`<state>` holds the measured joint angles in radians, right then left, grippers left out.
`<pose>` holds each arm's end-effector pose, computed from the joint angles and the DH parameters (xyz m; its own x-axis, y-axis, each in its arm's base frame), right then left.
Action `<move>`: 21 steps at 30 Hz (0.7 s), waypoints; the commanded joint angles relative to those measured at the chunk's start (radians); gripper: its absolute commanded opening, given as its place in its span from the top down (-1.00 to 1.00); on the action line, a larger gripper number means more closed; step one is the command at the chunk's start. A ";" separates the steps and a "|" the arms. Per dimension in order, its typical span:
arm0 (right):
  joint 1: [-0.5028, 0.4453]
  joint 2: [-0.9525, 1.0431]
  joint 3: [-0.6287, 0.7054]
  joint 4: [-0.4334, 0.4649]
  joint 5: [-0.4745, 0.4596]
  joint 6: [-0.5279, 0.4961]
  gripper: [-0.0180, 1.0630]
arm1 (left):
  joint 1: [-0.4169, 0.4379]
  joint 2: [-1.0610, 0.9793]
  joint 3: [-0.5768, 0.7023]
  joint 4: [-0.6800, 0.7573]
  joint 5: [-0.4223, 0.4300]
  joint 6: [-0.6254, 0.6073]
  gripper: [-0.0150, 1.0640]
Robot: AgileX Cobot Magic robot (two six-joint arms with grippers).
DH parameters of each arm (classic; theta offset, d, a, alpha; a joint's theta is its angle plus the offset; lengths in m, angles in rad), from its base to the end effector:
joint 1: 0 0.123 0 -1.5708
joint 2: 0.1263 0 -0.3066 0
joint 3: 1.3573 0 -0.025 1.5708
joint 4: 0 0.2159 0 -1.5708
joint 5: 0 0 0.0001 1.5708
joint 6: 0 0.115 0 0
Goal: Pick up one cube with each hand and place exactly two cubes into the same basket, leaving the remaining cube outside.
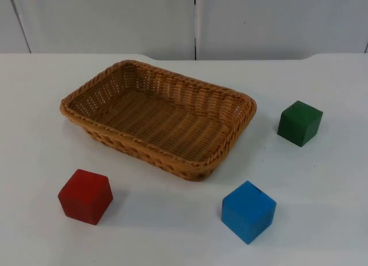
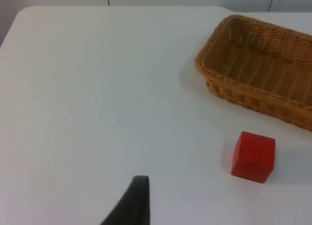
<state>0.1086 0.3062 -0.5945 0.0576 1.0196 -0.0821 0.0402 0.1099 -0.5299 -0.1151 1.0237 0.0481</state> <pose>0.0045 0.0062 0.2850 -0.5879 -0.1162 -0.8005 -0.1780 0.9840 -0.0121 -0.0214 -0.0122 0.2652 -0.4914 -0.0317 -0.8704 0.0395 0.9975 -0.0586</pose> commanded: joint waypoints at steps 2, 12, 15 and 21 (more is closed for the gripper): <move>-0.005 0.033 -0.039 -0.003 -0.039 -0.011 -0.98 | -0.001 0.042 -0.004 -0.040 -0.025 -0.003 -0.97; -0.005 0.169 -0.116 -0.003 -0.088 -0.013 -0.98 | -0.001 0.143 -0.004 -0.109 -0.045 0.011 -0.97; -0.005 0.223 -0.123 -0.003 -0.115 -0.016 -0.98 | -0.001 0.162 -0.004 -0.129 -0.063 0.025 -0.97; -0.005 0.303 -0.123 0.000 -0.143 -0.016 -0.98 | -0.001 0.189 -0.025 -0.139 -0.077 0.030 -0.97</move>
<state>0.1086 0.5811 -0.7103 0.0576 0.9019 -0.0905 0.0402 0.2875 -0.5340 -0.2376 0.9641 0.0700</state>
